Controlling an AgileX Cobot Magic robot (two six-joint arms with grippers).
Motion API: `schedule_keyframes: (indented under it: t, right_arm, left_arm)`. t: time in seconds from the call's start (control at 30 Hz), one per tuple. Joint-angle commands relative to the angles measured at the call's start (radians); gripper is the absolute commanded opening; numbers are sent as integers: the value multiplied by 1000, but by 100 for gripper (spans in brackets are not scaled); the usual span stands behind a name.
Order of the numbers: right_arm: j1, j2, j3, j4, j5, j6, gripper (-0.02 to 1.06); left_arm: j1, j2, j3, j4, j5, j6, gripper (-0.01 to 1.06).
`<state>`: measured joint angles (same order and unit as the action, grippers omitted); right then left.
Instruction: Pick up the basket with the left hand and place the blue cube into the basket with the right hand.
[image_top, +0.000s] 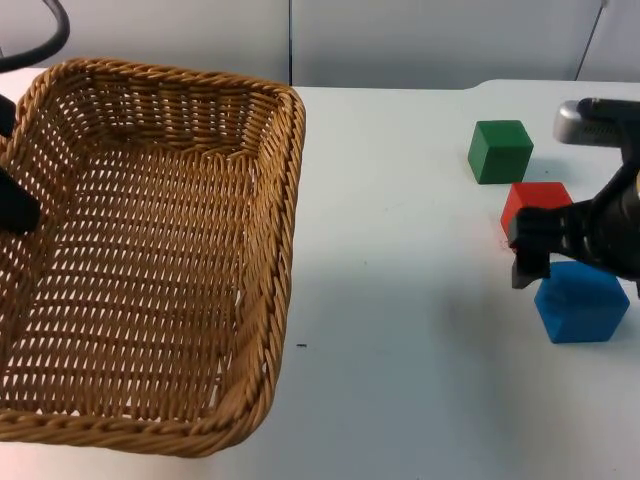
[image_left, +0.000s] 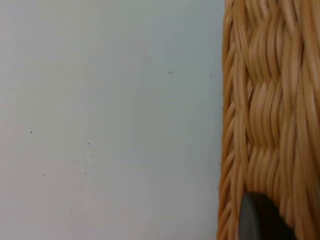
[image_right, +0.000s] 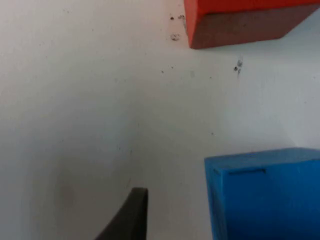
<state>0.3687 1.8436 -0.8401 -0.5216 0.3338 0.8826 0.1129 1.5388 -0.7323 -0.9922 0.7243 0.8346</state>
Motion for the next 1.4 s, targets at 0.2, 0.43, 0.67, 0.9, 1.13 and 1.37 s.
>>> schedule_keyframes:
  t: [0.2,0.43,0.67,0.9,1.13,1.37]
  right_arm:
    - [-3,91,-22,-8,-57,7,99]
    - [-3,120,-22,-8,-92,7,99]
    - [-3,120,-26,-93,-80,123,99]
    - [-3,120,-26,-234,-48,271,95]
    - [-3,120,-26,-236,-44,300,51]
    - [-1,120,-26,-252,-40,275,11]
  left_arm:
    - [0,-2,1,-20,13,-4,0]
    - [0,-2,1,-20,13,-4,0]
    - [0,-1,1,-20,13,-4,0]
    - [0,-1,1,-20,13,-1,0]
    - [0,-1,1,-22,11,1,0]
    - [0,-1,1,-22,9,1,0]
